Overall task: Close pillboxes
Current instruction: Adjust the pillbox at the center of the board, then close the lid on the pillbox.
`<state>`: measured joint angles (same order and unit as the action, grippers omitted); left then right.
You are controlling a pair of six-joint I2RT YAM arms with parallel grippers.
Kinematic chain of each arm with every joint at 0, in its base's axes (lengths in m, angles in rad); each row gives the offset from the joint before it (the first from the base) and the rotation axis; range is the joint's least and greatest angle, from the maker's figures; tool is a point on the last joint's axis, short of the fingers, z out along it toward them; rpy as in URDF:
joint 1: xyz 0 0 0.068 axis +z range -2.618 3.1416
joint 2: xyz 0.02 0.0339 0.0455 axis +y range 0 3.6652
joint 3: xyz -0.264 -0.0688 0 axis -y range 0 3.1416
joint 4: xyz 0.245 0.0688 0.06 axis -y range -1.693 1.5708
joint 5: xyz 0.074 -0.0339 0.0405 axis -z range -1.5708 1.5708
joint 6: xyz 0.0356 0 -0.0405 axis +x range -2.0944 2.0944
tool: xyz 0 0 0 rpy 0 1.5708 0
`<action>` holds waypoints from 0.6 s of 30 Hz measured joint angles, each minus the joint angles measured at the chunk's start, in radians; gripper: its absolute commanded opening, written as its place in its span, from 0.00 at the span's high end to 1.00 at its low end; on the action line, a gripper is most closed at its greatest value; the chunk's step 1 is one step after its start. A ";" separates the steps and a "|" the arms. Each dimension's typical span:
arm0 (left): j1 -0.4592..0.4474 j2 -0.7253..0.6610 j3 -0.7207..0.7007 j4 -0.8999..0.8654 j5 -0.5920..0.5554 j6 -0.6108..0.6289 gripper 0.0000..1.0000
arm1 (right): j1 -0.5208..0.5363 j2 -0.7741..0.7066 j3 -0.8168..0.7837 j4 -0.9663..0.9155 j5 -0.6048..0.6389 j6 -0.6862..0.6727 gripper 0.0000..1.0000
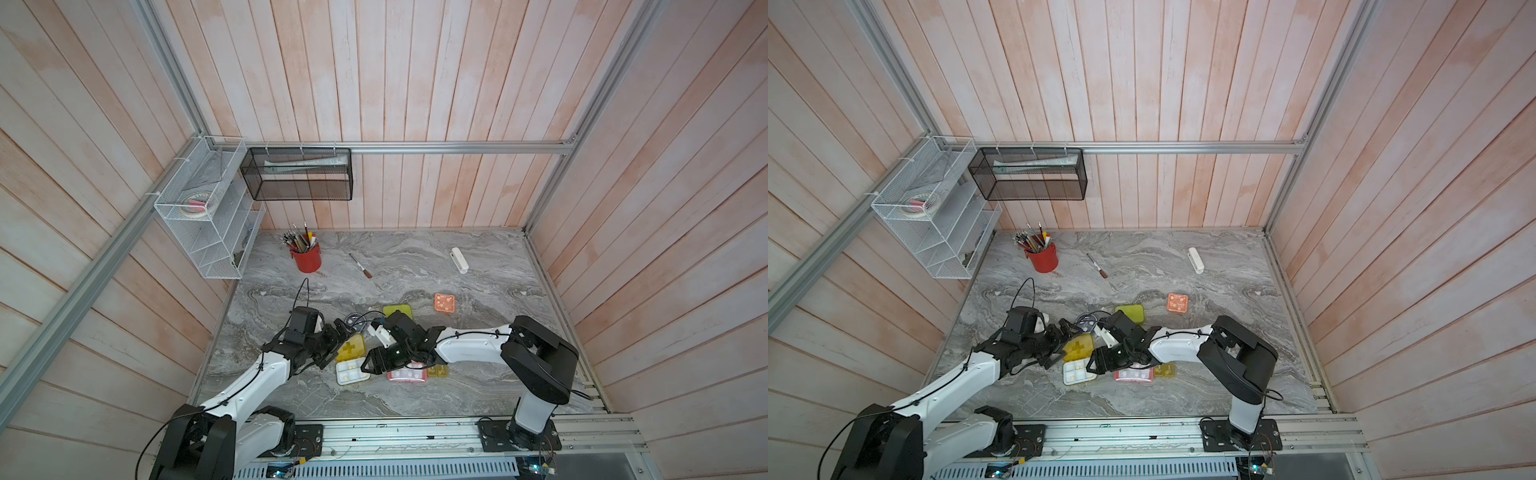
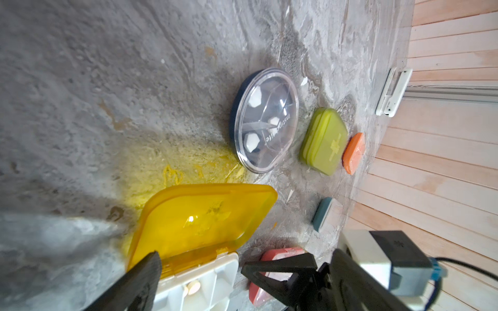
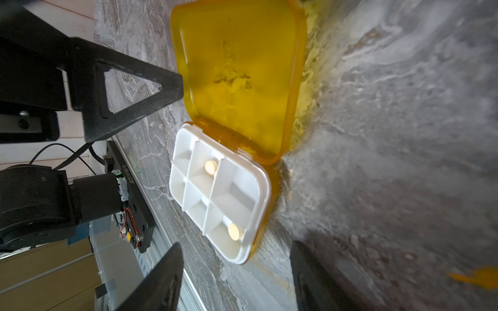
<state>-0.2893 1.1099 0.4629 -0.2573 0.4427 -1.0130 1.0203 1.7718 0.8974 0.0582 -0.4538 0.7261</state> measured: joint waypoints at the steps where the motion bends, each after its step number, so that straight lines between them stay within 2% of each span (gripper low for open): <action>1: 0.000 0.003 0.001 0.003 0.000 0.000 0.00 | 0.000 -0.003 -0.003 0.002 0.001 0.003 0.35; 10: 0.000 0.036 0.016 0.022 0.002 0.015 0.00 | -0.005 -0.026 -0.016 0.006 0.019 0.007 0.35; 18: 0.000 0.048 0.103 0.000 -0.003 0.087 0.00 | -0.014 -0.082 -0.016 0.006 0.039 0.008 0.35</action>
<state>-0.2893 1.1576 0.5659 -0.2577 0.4393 -0.9260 1.0061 1.6897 0.8814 0.0639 -0.4152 0.7338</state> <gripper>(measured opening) 0.998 0.648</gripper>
